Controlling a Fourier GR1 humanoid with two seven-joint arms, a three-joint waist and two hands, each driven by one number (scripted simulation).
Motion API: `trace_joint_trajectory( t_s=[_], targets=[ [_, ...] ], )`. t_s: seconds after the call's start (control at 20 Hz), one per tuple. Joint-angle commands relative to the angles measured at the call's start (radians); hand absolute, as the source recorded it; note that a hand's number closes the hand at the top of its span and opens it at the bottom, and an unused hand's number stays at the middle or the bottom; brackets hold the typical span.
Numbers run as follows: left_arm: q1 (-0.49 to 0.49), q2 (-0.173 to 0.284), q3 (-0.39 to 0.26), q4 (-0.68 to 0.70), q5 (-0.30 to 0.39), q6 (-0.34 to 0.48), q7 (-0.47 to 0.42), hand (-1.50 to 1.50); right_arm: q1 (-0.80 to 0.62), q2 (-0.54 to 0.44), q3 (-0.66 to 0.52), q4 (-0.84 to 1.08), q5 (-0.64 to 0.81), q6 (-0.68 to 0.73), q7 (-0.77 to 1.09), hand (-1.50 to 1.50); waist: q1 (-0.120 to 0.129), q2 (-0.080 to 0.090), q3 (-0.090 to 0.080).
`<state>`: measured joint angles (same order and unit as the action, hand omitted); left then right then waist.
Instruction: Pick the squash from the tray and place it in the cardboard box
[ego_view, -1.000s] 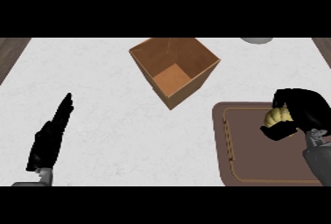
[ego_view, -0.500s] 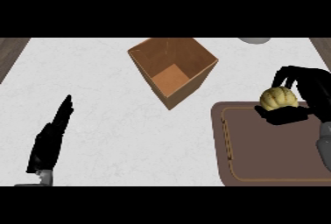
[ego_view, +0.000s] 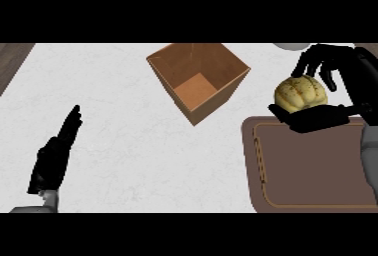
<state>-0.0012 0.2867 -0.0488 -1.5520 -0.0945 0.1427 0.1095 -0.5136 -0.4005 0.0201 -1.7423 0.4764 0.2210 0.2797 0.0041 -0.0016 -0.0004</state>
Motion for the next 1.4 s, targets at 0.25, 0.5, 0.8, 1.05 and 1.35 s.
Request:
trace_joint_trajectory(
  t_s=[0.25,0.5,0.8,1.05,1.35],
  targets=[
    [-0.011,-0.050,-0.022,-0.013,-0.050,0.012,0.026,0.00,-0.307,0.136,0.061,0.216,0.075,0.010,0.135,1.50,0.008,0.002,0.000],
    [0.001,-0.028,0.014,0.011,-0.026,-0.025,-0.025,0.00,-0.472,0.232,0.071,0.457,0.128,-0.049,0.147,1.50,0.018,0.005,0.000],
    [-0.010,-0.065,-0.015,0.011,-0.060,-0.007,-0.002,0.00,-0.549,0.284,0.057,0.774,0.179,-0.140,0.011,1.50,0.027,0.011,0.000],
    [-0.029,-0.071,-0.026,0.000,-0.077,-0.010,-0.005,0.00,-0.654,0.355,0.057,1.027,0.240,-0.226,-0.008,1.50,0.037,0.014,0.000],
    [-0.056,-0.057,0.007,0.033,-0.061,-0.031,-0.003,0.00,-0.674,0.399,0.014,1.235,0.204,-0.365,-0.026,-1.50,0.045,0.018,0.000]
  ],
)
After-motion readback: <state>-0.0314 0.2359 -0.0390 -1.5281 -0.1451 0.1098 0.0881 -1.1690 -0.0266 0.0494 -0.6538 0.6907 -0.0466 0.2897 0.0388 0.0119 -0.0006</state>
